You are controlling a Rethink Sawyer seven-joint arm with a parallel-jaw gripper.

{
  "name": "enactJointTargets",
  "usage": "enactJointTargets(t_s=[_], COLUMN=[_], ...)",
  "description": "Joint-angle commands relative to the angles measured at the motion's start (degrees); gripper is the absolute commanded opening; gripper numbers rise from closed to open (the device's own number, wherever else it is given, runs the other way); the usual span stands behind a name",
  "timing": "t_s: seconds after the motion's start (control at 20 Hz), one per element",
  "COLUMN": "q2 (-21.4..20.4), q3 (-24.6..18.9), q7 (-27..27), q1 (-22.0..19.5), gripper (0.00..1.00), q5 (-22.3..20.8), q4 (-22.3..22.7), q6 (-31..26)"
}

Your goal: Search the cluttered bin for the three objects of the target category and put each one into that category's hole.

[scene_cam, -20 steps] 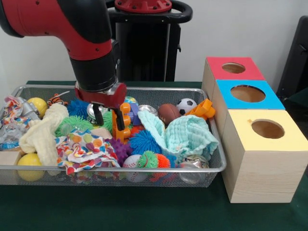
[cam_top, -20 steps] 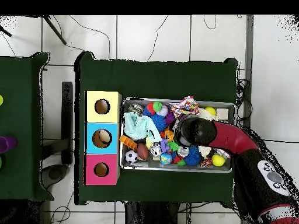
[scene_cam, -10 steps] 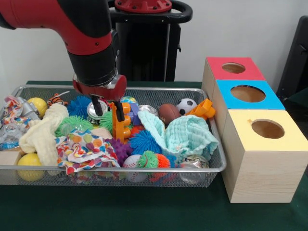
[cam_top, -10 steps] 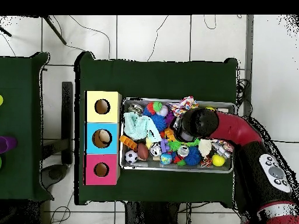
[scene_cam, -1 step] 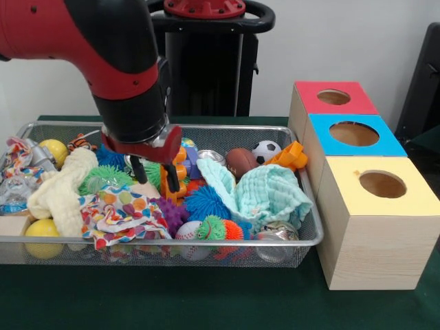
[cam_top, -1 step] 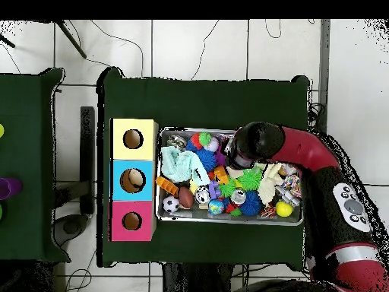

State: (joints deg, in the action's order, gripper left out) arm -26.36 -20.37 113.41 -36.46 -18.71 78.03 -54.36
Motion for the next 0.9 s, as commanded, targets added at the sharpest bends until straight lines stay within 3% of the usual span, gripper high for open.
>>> enactJointTargets(t_s=[0.05,0.3,0.45,0.55,0.65,0.8,0.9], q2=[7.56,12.59,14.43,14.39,11.79,12.77,10.44], q3=[-3.84,-4.03,-4.72,-6.03,-5.72,-6.65,-6.04], q7=[-15.58,-18.00,-20.53,-23.31,-22.74,-23.26,-21.00], q1=[0.31,0.78,0.33,-0.51,-1.20,-2.53,-1.94], gripper=[1.00,1.00,1.00,1.00,1.00,1.00,1.00], q5=[-4.40,-5.18,-5.47,-6.01,-7.41,-7.72,-8.11], q4=[-10.13,-19.50,-22.37,-21.12,-16.22,-14.10,-12.17], q6=[-5.66,-9.32,-9.99,-7.02,-1.56,0.60,0.33])
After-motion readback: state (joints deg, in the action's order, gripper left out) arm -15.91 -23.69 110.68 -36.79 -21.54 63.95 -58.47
